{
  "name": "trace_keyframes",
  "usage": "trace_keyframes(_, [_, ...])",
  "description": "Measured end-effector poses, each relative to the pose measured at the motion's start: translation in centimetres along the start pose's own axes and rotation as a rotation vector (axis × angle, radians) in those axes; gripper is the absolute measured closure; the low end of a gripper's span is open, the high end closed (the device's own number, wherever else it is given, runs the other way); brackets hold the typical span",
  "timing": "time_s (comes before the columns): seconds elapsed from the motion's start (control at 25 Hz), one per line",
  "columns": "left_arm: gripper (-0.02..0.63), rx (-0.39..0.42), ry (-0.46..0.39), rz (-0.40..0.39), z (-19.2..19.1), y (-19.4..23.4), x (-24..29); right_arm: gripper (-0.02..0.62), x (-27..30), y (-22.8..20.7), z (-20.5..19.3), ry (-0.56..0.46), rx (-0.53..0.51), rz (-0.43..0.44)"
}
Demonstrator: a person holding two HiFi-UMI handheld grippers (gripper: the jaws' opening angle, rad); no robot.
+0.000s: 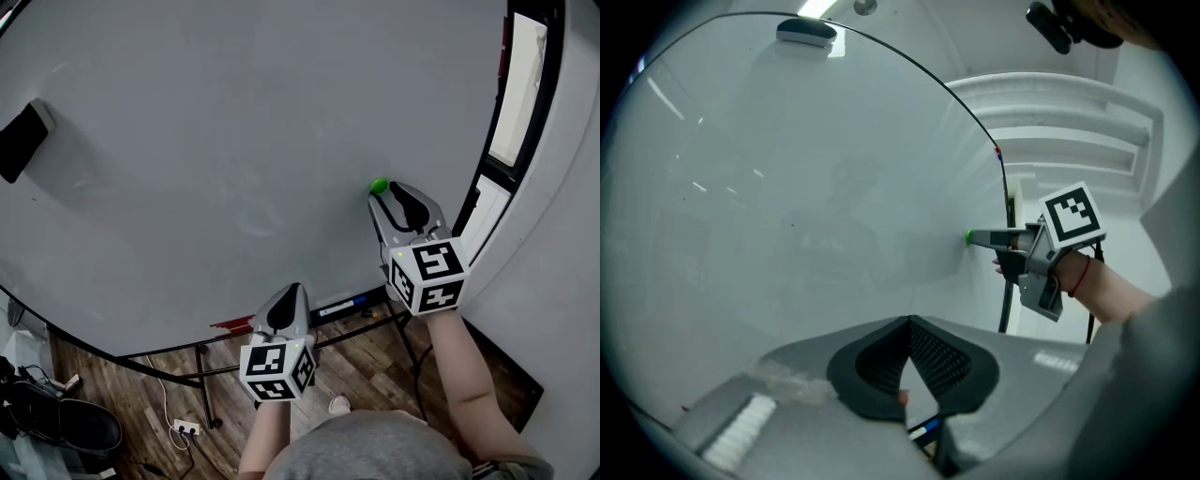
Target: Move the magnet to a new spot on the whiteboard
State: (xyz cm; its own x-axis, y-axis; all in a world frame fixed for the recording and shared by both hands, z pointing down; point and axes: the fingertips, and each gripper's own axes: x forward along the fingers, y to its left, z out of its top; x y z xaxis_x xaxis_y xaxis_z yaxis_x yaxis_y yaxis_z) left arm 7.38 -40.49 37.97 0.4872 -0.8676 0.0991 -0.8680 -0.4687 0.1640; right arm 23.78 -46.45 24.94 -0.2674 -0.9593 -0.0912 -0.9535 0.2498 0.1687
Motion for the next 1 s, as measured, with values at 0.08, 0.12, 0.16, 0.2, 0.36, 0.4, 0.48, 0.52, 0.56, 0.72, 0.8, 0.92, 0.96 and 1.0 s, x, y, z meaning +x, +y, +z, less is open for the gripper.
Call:
trace_keyframes(0.08, [0.601, -0.004, -0.005, -0.004, 0.1, 0.0, 0.2, 0.448, 0.4, 0.0, 0.1, 0.001, -0.006, 0.000])
trace_keyframes(0.12, [0.601, -0.007, -0.007, -0.006, 0.2, 0.1, 0.3, 0.448, 0.6, 0.0, 0.1, -0.001, -0.007, -0.001])
trace_keyframes(0.16, [0.601, -0.012, -0.006, -0.006, 0.1, 0.2, 0.3, 0.449, 0.8, 0.0, 0.2, -0.003, -0.010, -0.003])
trace_keyframes(0.2, [0.601, -0.020, -0.002, -0.005, 0.0, 0.3, 0.4, 0.449, 0.9, 0.0, 0.2, -0.004, -0.017, -0.007])
trace_keyframes(0.36, [0.601, -0.065, 0.022, -0.014, -0.8, 0.7, 0.9, 0.459, 0.9, 0.0, 0.1, -0.001, -0.069, -0.015])
trace_keyframes(0.4, [0.601, -0.067, 0.026, -0.022, -0.9, 0.5, 1.2, 0.459, 0.9, 0.0, 0.2, 0.000, -0.072, -0.014])
trace_keyframes(0.48, [0.601, -0.058, 0.031, -0.030, -1.0, 0.2, 1.6, 0.462, 0.9, -0.1, 0.2, 0.000, -0.074, -0.016])
trace_keyframes(0.52, [0.601, -0.052, 0.032, -0.029, -1.1, 0.2, 1.7, 0.469, 0.9, -0.2, 0.2, 0.001, -0.074, -0.018])
trace_keyframes(0.56, [0.601, -0.045, 0.033, -0.026, -1.1, 0.2, 1.7, 0.469, 0.9, -0.2, 0.2, 0.001, -0.073, -0.019])
trace_keyframes(0.72, [0.601, -0.033, 0.038, -0.007, -1.3, 0.5, 1.6, 0.471, 0.9, -0.2, 0.1, -0.003, -0.055, -0.023])
trace_keyframes(0.8, [0.601, -0.035, 0.043, 0.004, -1.6, 0.7, 1.3, 0.472, 0.8, -0.2, 0.1, -0.005, -0.048, -0.024])
trace_keyframes(0.92, [0.601, -0.041, 0.045, 0.020, -1.8, 1.0, 0.8, 0.472, 0.6, 0.0, 0.0, -0.005, -0.042, -0.019])
trace_keyframes(0.96, [0.601, -0.042, 0.046, 0.024, -1.9, 1.1, 0.6, 0.472, 0.5, 0.2, 0.0, -0.003, -0.046, -0.015])
trace_keyframes(1.0, [0.601, -0.043, 0.046, 0.029, -1.9, 1.2, 0.4, 0.472, 0.2, 0.5, -0.2, 0.002, -0.051, -0.010])
